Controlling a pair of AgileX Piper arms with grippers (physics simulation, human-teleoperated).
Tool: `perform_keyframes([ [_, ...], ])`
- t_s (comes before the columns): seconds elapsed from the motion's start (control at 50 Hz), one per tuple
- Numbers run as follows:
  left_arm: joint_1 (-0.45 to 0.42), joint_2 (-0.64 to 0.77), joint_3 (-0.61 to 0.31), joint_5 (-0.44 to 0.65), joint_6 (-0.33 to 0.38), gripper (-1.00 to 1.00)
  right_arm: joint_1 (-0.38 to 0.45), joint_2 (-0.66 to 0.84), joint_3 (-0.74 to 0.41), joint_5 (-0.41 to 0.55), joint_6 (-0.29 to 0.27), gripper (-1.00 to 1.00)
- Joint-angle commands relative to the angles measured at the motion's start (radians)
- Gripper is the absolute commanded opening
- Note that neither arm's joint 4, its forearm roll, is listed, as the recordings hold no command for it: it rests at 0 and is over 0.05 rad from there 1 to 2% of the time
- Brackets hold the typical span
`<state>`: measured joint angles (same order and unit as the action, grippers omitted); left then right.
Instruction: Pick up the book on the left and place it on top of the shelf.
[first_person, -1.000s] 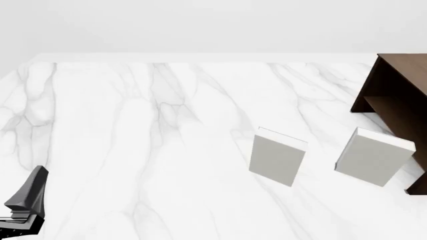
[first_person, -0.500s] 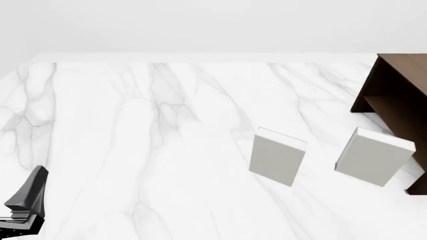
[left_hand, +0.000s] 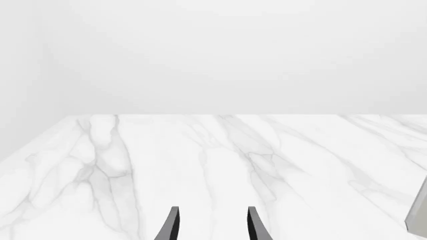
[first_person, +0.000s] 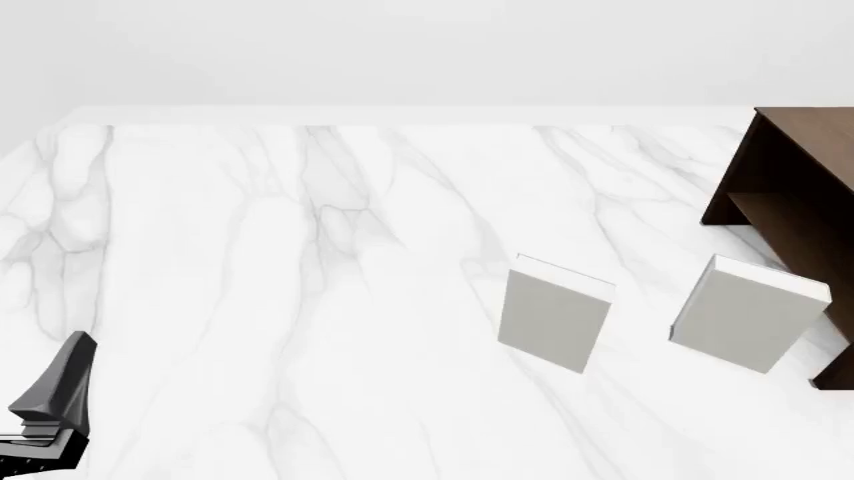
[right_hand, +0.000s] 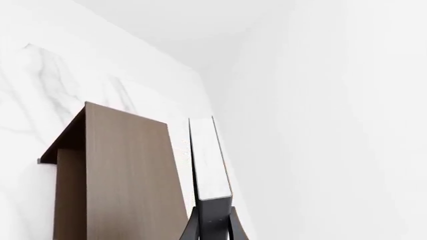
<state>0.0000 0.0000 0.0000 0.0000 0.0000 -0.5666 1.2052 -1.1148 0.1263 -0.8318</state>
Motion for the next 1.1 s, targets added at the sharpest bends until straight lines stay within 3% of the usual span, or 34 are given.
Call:
perform_keyframes([
  [0.02,0.000,0.000,0.000,0.000,0.000,1.00,-0.002,0.026,-0.031,-0.022,0.018,-1.00],
  [1.1,0.000,0.000,0.000,0.000,0.000,1.00,-0.023,0.157,-0.010,-0.115,0.020,-1.00],
])
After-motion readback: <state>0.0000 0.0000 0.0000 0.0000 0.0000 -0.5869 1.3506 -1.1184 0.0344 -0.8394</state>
